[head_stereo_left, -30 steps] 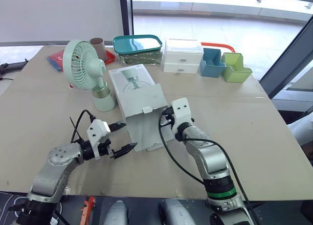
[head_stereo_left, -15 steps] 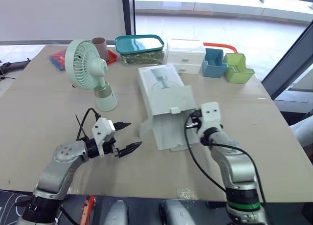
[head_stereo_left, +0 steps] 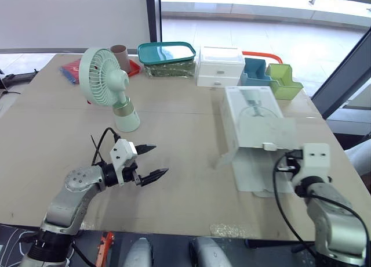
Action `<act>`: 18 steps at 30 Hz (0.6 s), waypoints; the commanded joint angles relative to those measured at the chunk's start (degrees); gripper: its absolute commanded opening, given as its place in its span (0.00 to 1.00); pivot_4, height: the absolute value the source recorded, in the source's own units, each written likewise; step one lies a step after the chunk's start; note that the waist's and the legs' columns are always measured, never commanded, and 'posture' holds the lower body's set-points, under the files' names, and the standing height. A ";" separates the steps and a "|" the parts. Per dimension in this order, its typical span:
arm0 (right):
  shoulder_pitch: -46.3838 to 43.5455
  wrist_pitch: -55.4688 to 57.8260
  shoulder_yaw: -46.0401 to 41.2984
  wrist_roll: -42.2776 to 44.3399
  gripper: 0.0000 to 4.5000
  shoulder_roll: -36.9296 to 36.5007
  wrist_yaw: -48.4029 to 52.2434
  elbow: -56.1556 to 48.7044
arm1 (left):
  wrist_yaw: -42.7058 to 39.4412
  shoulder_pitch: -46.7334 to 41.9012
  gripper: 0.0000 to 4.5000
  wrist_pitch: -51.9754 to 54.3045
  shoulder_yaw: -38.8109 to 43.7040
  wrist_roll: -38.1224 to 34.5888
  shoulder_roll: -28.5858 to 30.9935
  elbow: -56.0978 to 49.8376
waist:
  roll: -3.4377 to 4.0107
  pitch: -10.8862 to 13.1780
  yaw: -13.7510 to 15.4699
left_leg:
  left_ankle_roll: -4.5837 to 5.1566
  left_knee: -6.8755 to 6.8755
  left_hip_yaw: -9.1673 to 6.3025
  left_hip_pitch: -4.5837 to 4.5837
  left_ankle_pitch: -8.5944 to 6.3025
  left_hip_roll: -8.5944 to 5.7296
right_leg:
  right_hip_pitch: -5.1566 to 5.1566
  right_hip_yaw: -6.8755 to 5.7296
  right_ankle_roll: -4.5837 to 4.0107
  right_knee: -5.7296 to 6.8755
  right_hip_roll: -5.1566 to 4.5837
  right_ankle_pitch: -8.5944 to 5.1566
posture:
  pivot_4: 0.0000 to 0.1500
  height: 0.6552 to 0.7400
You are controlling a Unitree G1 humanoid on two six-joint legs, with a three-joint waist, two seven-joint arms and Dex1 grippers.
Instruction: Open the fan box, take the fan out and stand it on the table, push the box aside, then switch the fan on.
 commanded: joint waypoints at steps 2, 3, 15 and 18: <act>-0.21 -0.08 -2.36 0.38 0.01 0.51 -1.74 1.86 | -0.22 -0.89 1.00 -0.69 0.28 -0.41 -0.17 -0.81 | 0.02 -0.01 -0.02 | 0.00 -0.01 0.02 0.05 0.01 0.02 | 0.02 0.01 0.01 0.00 0.02 0.00 | 1.00 1.00; 0.01 -0.11 -2.23 0.59 0.01 0.94 -1.77 1.77 | -0.51 -0.82 1.00 -0.76 0.28 -0.51 -0.07 -0.82 | 0.01 -0.02 0.02 | 0.00 -0.01 0.03 0.05 0.01 0.02 | 0.02 0.02 0.01 0.01 0.02 0.00 | 1.00 1.00; -0.13 -0.94 -0.71 0.92 0.01 1.79 -2.77 2.42 | -10.94 0.21 1.00 1.69 -3.44 -4.23 3.77 -4.99 | 0.00 -0.02 0.05 | 0.01 -0.02 0.18 0.07 0.02 0.01 | 0.01 0.18 0.02 0.00 0.01 0.00 | 1.00 1.00; -0.12 -1.04 -0.63 0.99 0.01 1.54 -2.57 2.67 | -13.36 -0.24 1.00 2.02 -4.68 -4.32 4.89 -5.48 | 0.00 -0.02 0.05 | 0.01 -0.02 0.20 0.08 0.02 0.01 | 0.01 0.20 0.04 0.00 0.01 -0.02 | 1.00 1.00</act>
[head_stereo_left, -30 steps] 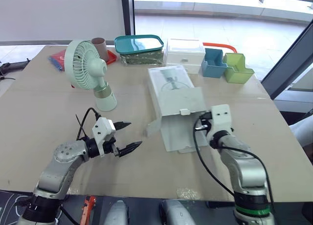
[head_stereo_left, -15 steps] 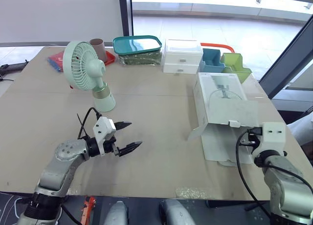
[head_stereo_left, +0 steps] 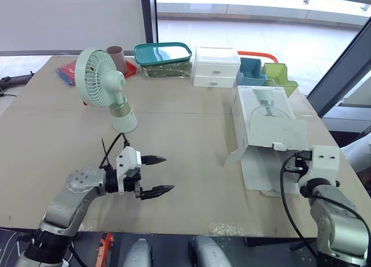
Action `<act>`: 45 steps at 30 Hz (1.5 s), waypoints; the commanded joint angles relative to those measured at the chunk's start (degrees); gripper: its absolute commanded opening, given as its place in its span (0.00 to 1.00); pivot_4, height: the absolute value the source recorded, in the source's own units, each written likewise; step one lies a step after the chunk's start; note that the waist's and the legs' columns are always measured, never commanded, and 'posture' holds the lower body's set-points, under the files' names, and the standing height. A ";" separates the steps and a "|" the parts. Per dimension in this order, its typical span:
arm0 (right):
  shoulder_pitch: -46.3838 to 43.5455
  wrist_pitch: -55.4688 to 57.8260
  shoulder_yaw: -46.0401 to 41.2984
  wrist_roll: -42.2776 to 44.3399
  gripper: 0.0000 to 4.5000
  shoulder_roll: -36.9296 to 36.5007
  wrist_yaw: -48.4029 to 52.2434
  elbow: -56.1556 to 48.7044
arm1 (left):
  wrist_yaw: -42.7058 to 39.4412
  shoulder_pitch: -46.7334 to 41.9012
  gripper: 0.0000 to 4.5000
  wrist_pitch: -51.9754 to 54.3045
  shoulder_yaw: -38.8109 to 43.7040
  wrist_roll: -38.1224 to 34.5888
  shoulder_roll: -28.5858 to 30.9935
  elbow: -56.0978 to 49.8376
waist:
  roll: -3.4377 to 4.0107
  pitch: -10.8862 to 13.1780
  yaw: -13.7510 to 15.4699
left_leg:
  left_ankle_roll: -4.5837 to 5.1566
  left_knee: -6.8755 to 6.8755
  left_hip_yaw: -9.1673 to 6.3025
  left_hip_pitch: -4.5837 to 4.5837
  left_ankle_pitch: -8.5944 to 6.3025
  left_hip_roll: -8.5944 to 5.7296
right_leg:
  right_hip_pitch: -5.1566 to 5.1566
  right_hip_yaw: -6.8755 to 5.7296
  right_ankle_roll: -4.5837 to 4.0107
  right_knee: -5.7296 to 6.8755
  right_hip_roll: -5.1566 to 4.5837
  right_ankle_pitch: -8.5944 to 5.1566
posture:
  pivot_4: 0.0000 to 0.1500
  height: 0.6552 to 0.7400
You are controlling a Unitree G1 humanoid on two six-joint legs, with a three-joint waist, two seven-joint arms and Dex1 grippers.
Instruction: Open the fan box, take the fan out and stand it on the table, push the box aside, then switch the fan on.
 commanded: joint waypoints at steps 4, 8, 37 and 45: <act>-0.54 1.71 -3.79 1.65 0.01 -0.11 -0.95 1.72 | -4.47 -1.54 1.00 -0.13 -2.00 -1.04 1.91 -2.34 | 0.00 0.00 -0.01 | 0.00 0.00 0.01 0.01 0.00 0.01 | 0.00 0.01 0.01 0.00 0.00 0.00 | 1.00 1.00; -1.17 2.97 -6.58 2.66 0.01 -0.66 -1.69 1.47 | -4.31 -1.91 1.00 -0.73 -2.38 -0.55 1.28 -1.70 | 0.00 0.00 0.04 | 0.00 0.00 0.04 0.00 0.00 0.00 | -0.01 0.05 0.02 0.00 0.00 0.00 | 1.00 1.00; 18.18 -21.02 -7.13 8.29 0.98 -11.96 23.68 2.01 | -3.00 -4.41 1.00 -2.92 -1.76 1.26 -0.56 1.91 | 0.10 0.01 0.09 | 0.07 -0.13 0.09 0.02 -0.04 -0.05 | -0.04 0.11 0.27 -0.01 -0.03 -0.19 | 1.00 1.00; 28.49 -35.90 -12.07 17.47 0.98 -14.85 43.88 5.70 | -3.03 -4.72 1.00 -3.50 -1.56 1.42 -0.81 2.96 | 0.10 0.01 -0.06 | 0.07 -0.12 0.18 0.13 -0.04 -0.02 | 0.01 0.17 0.24 -0.01 0.00 -0.18 | 1.00 1.00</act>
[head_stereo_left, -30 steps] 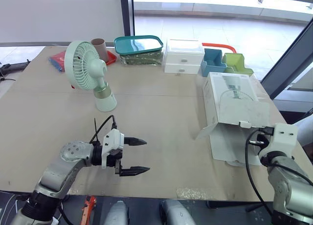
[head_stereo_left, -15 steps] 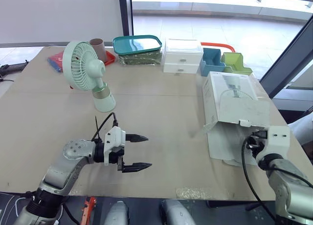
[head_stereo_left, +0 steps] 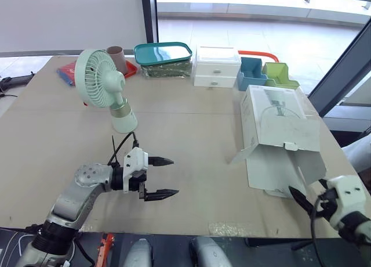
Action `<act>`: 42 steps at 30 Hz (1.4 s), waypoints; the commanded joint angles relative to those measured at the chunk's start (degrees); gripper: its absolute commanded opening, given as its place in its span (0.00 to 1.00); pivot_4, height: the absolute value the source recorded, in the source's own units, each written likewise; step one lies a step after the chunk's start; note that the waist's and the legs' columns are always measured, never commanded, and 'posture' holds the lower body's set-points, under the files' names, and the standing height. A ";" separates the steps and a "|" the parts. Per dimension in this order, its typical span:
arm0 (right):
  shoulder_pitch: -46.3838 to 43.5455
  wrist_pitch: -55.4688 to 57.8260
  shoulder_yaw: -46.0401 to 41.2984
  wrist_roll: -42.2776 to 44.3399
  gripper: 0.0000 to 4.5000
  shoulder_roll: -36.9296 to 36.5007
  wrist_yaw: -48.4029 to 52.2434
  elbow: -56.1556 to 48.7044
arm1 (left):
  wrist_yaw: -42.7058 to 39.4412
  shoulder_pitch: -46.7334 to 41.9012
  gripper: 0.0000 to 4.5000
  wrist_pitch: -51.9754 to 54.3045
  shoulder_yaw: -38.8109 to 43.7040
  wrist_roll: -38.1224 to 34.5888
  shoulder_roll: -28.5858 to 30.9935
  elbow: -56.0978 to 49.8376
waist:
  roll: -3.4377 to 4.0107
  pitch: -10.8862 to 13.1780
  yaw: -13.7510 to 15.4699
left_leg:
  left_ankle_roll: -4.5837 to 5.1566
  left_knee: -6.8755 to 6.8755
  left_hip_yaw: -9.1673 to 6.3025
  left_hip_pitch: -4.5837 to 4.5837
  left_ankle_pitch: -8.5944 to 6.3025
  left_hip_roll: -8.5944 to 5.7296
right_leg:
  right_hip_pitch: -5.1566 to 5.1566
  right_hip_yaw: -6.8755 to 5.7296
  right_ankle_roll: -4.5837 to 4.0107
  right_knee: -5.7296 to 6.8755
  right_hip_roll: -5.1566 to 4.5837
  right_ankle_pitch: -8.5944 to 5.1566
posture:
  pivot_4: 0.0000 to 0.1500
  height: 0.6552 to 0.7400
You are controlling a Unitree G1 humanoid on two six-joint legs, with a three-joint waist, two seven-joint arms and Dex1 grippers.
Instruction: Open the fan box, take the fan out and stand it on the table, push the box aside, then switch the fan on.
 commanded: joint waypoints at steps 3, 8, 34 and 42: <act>4.68 -11.39 -1.12 7.09 0.98 -3.52 16.93 -2.95 | 0.82 -0.48 1.00 -1.39 1.87 -0.47 -0.37 0.35 | 0.00 0.00 0.00 | 0.00 0.00 0.00 0.05 0.00 0.00 | 0.05 0.00 0.00 0.00 0.00 0.00 | 1.00 1.00; 4.23 -12.31 5.36 8.03 0.98 -5.43 21.09 -8.16 | 2.27 -0.07 1.00 -2.27 2.90 -0.04 -0.78 1.13 | 0.00 0.00 0.00 | 0.00 0.01 0.01 0.06 0.00 -0.01 | 0.07 0.00 0.02 0.00 -0.01 -0.01 | 1.00 1.00; -36.02 -4.66 36.37 2.92 0.98 5.62 8.76 0.18 | 33.68 12.88 1.00 -1.84 15.45 1.66 -11.41 -11.15 | -0.12 0.02 0.22 | -0.01 0.12 -0.18 -0.03 0.03 -0.01 | 0.07 -0.15 -0.40 0.01 -0.04 0.32 | 1.00 1.00; -36.79 -3.88 35.51 3.70 0.98 5.49 7.64 1.04 | 42.35 15.12 1.00 -4.72 18.58 5.22 -14.01 -14.03 | -0.12 0.02 0.22 | -0.01 0.13 -0.18 -0.04 0.02 -0.01 | 0.07 -0.14 -0.41 0.01 -0.05 0.33 | 1.00 1.00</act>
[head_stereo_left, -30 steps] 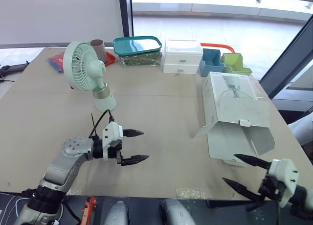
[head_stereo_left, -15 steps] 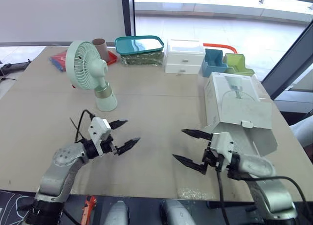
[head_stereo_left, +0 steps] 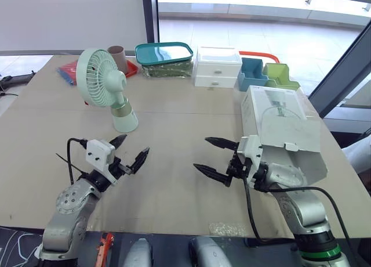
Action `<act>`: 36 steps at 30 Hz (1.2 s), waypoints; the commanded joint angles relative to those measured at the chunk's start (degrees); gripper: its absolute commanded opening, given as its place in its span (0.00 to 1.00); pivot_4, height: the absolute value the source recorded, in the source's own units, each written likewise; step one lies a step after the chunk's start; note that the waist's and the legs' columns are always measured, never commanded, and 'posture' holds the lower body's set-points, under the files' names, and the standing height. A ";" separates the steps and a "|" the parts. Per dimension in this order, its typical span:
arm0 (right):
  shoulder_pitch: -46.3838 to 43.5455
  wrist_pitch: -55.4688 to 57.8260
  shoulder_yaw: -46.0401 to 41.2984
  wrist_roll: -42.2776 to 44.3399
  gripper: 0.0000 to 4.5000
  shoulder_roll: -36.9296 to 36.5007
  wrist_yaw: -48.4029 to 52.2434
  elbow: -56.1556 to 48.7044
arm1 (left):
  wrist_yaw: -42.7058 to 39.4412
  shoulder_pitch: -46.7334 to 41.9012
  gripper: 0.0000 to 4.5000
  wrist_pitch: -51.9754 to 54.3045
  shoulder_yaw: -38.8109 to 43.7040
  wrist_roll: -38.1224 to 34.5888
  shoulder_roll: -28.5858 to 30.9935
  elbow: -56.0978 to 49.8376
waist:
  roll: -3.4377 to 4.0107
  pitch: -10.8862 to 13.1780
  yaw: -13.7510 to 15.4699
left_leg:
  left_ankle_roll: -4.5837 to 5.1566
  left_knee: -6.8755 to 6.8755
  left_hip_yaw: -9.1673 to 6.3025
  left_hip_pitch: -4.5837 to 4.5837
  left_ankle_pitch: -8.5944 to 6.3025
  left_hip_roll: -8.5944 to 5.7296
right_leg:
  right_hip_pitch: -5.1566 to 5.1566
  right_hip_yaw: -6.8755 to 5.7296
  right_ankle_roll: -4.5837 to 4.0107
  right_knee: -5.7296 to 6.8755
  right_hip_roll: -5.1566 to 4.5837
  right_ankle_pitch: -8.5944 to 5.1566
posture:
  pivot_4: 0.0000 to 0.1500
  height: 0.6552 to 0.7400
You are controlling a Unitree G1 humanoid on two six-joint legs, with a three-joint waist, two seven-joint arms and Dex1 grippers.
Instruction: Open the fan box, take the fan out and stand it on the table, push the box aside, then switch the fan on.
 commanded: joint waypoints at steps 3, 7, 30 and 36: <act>-0.68 -0.61 -1.10 0.65 0.98 0.04 -1.02 -0.39 | 8.75 0.19 1.00 -3.91 5.40 4.39 -1.83 -5.58 | 0.00 0.00 -0.02 | 0.00 0.00 0.00 0.01 0.00 0.01 | 0.00 0.00 -0.01 0.00 0.01 0.01 | 1.00 1.00; -1.01 -1.81 -0.69 0.11 0.98 -0.13 -0.46 0.39 | 13.64 -0.14 1.00 -2.55 9.03 4.22 -3.11 -7.85 | 0.00 0.00 -0.01 | 0.00 0.01 0.00 0.00 0.00 0.01 | 0.00 0.00 -0.01 0.00 0.01 0.01 | 1.00 1.00; -3.46 -4.31 1.15 -1.87 0.98 0.24 0.33 3.98 | 16.89 -15.50 1.00 9.43 15.43 -6.10 1.88 -1.14 | -0.02 0.00 -0.02 | 0.00 0.11 -0.06 -0.09 0.00 0.01 | 0.00 -0.07 0.00 0.00 0.01 0.07 | 1.00 1.00; -2.51 -4.95 1.04 -2.28 0.98 0.01 -0.05 3.92 | 17.75 -18.33 1.00 11.91 15.58 -6.92 2.93 1.27 | -0.01 0.00 -0.05 | -0.01 0.12 -0.08 -0.10 0.00 0.01 | 0.00 -0.10 -0.01 0.00 0.02 0.09 | 1.00 1.00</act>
